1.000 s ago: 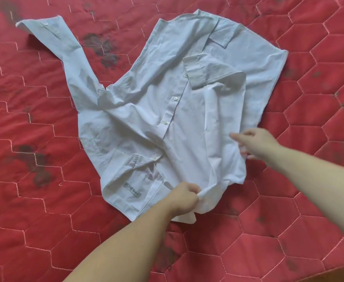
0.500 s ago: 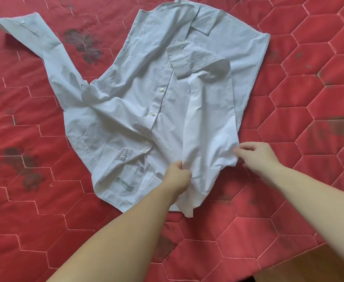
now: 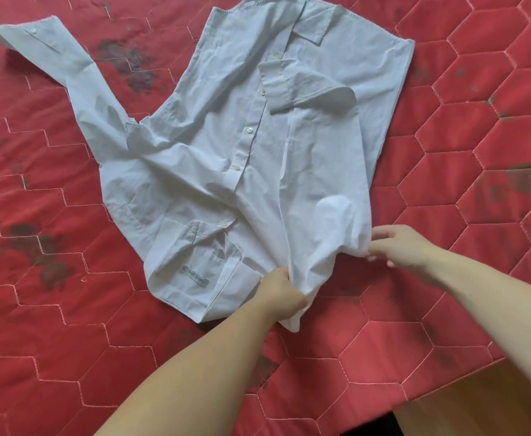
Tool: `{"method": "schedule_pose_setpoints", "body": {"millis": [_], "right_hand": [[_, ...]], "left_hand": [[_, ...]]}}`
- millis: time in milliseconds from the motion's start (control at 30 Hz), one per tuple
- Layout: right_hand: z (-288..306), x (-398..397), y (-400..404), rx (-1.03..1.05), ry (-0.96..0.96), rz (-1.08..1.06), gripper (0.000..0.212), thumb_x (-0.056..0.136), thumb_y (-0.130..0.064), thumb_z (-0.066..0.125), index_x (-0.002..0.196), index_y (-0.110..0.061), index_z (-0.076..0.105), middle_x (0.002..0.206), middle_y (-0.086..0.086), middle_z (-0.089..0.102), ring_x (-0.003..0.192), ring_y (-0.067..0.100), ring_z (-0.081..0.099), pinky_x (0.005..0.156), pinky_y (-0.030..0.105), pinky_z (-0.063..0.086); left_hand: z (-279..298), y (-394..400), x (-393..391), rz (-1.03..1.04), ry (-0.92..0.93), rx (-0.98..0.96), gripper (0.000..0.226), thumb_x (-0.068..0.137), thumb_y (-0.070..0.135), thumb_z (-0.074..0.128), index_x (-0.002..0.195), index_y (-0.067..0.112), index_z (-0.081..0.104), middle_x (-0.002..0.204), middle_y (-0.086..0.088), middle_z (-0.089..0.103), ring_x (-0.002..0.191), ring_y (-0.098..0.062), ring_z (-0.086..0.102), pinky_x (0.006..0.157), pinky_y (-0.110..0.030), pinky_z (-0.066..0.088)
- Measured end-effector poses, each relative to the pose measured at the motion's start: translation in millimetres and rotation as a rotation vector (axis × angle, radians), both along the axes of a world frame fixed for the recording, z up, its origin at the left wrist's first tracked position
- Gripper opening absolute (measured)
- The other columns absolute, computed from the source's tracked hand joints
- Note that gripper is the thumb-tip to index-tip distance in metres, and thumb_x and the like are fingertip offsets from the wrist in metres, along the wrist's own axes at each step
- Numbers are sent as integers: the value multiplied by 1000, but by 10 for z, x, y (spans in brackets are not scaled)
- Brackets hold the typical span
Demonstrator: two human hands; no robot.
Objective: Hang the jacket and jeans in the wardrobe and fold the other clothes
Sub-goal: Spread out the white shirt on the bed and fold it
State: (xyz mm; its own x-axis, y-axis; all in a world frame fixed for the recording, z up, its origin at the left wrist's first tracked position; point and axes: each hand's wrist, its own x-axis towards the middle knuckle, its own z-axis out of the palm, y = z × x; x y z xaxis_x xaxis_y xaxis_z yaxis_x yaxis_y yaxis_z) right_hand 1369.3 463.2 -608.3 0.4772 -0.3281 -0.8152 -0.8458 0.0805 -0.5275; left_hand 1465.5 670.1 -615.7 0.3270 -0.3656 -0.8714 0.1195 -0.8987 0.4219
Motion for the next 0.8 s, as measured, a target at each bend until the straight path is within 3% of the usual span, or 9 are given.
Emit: {"method": "schedule_pose_setpoints", "body": {"millis": [100, 233, 300, 433, 533, 633, 700, 800], "right_hand": [[3, -103, -14, -71, -37, -89, 22, 79, 6, 55, 63, -7, 60, 50, -1, 45, 43, 7, 35, 39, 13, 25], [6, -221, -78, -180, -13, -89, 18, 78, 3, 52, 64, -8, 58, 60, 7, 42, 55, 17, 32, 51, 27, 23], [-20, -277, -94, -303, 87, 78, 20, 78, -1, 52, 61, -11, 55, 58, 4, 40, 56, 19, 31, 54, 30, 23], [-18, -181, -117, -402, 327, 438, 19, 81, -8, 53, 62, -11, 56, 66, 6, 57, 62, 24, 49, 51, 29, 32], [-7, 52, -181, -518, 310, 401, 11, 80, -17, 53, 77, -9, 60, 86, 11, 65, 77, 31, 59, 58, 31, 39], [33, 309, -250, -706, 182, 200, 30, 83, -30, 54, 107, -13, 58, 108, 9, 59, 99, 33, 57, 80, 40, 46], [61, 474, -318, -770, 107, 164, 40, 85, -31, 55, 121, -14, 54, 120, 11, 54, 108, 35, 55, 88, 42, 45], [82, 713, -463, -806, 38, 184, 46, 87, -31, 56, 131, -16, 49, 129, 9, 50, 111, 34, 55, 88, 41, 44]], "left_hand": [[18, 126, 0, -92, -23, -12, 23, 76, 4, 55, 97, 12, 62, 86, -7, 67, 89, -29, 67, 73, -37, 56], [31, 278, -1, -176, 10, 4, 23, 78, 3, 58, 93, 20, 55, 75, 3, 60, 72, -16, 65, 48, -21, 43], [59, 317, 13, -307, 21, 51, 16, 81, 6, 55, 90, 19, 60, 75, 4, 62, 67, -13, 60, 50, -20, 42], [148, 264, 213, -579, 166, 111, 32, 76, 1, 50, 76, 25, 71, 78, 3, 70, 63, -8, 55, 54, -18, 42], [196, 38, 443, -375, 9, 33, 21, 82, 9, 55, 86, 21, 71, 70, 7, 63, 65, -10, 58, 53, -17, 43], [219, -285, 654, -157, -217, -71, 15, 84, 15, 55, 86, 20, 69, 75, 5, 65, 69, -14, 59, 52, -18, 41], [225, -499, 781, -113, -258, -94, 13, 85, 19, 55, 88, 22, 67, 79, 5, 65, 68, -15, 59, 54, -21, 43], [229, -760, 931, -120, -306, -79, 16, 86, 24, 54, 100, 25, 63, 88, 3, 63, 68, -14, 58, 60, -24, 47]]}}
